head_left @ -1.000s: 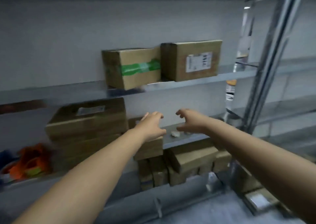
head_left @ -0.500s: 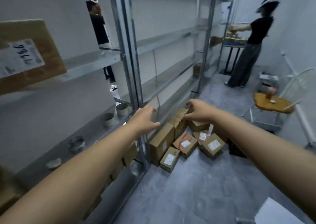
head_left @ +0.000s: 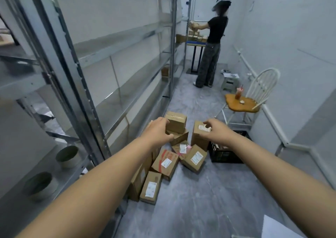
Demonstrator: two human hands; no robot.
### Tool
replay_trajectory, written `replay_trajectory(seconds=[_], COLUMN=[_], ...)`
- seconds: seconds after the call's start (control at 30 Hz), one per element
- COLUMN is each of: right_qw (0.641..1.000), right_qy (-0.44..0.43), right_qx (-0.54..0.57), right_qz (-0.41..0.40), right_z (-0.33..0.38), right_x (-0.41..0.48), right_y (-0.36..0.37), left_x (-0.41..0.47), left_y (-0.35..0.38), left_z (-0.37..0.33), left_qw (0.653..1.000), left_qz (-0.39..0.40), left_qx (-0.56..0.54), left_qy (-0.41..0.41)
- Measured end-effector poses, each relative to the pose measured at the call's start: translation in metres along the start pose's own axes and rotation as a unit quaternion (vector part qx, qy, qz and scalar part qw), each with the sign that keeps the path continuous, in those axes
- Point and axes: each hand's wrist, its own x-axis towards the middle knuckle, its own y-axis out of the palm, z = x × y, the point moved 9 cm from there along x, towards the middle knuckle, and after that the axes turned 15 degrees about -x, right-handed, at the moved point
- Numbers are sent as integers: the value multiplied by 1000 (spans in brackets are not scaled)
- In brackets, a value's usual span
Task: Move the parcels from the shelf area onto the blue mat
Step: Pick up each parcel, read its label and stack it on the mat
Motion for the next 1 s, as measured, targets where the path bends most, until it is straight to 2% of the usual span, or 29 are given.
replay_trajectory(seconds=[0.33, 0.5, 0.67, 0.83, 1.0], right_qw=[996, 995, 995, 994, 989], right_qy=[76, 73, 54, 54, 77], right_qx=[29, 51, 43, 63, 62], right_qz=[30, 38, 69, 74, 110], right_z=[-100, -155, -199, -235, -262], right_x=[100, 189, 283, 371, 442], right_y=[18, 13, 15, 23, 66], left_x=[147, 233, 327, 402, 463], left_y=[84, 132, 170, 209, 253], left_z=[-16, -43, -48, -27, 16], left_qw=[996, 994, 994, 994, 988], left_qz=[90, 105, 108, 103, 120], left_qx=[-16, -20, -16, -27, -52], left_qy=[12, 23, -2, -39, -82])
